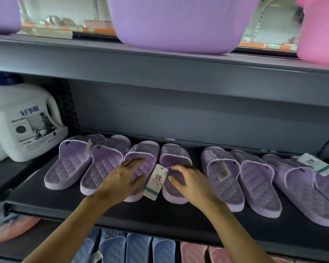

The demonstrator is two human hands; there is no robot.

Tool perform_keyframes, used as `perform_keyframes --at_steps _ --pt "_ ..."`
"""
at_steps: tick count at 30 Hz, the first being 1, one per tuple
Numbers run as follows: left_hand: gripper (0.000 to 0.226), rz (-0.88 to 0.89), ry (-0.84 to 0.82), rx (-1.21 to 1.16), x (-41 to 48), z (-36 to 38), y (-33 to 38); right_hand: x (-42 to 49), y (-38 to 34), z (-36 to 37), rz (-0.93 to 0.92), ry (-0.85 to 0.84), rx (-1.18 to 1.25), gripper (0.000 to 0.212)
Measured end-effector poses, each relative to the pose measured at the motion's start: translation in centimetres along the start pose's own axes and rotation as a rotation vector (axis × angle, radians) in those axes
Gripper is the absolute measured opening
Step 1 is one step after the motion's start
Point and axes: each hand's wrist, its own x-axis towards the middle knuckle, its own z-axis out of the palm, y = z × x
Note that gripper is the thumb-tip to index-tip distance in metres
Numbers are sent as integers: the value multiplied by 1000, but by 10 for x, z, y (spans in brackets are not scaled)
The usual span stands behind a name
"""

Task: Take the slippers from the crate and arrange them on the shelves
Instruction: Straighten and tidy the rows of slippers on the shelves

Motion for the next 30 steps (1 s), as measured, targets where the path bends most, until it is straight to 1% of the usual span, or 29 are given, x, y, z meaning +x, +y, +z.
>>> perform_keyframes --at_steps 2,4,6,8,10,11,12,13,14,16,19,22,23,24,26,27,28,30 --pt "72 29 -46 46 0 0 -8 6 -7 10 39 -4 11 33" --pt "83 72 -109 84 -1 0 -14 9 -10 18 92 -7 21 34" --pt "103 126 -168 126 -3 0 -19 9 -12 24 128 8 44 37" --pt "115 161 -229 192 -5 1 -25 9 -13 29 142 16 27 45" --pt "119 174 -293 247 -8 2 -29 6 -18 31 140 32 -3 64" --pt "118 181 -298 255 -8 1 -27 4 -19 33 128 47 -16 74" --pt "113 205 -285 296 -8 0 -26 3 -19 36 113 63 -30 81" --pt "104 194 -278 338 -9 1 -26 2 -19 36 109 70 -41 82" --pt "95 151 -295 351 -9 3 -25 1 -19 37 113 65 -45 80" --pt "89 115 -334 300 -8 7 -23 1 -20 35 118 48 -28 69" --pt "90 118 -336 326 -6 9 -19 2 -22 34 126 50 9 63" --pt "92 106 -286 373 -4 8 -13 2 -20 35 146 78 61 64" --pt "97 88 -282 380 -4 7 -11 3 -18 35 167 69 86 65" --pt "106 83 -283 335 -4 9 -9 4 -16 34 194 53 117 63" --pt "127 99 -268 215 -3 15 -9 7 -12 34 229 16 170 49" --pt "132 84 -271 191 -3 17 -9 7 -12 33 223 6 176 43" --pt "134 83 -283 203 -2 18 -7 7 -11 33 207 6 173 42" --pt "136 75 -293 219 1 21 -5 4 -12 33 175 18 154 52"
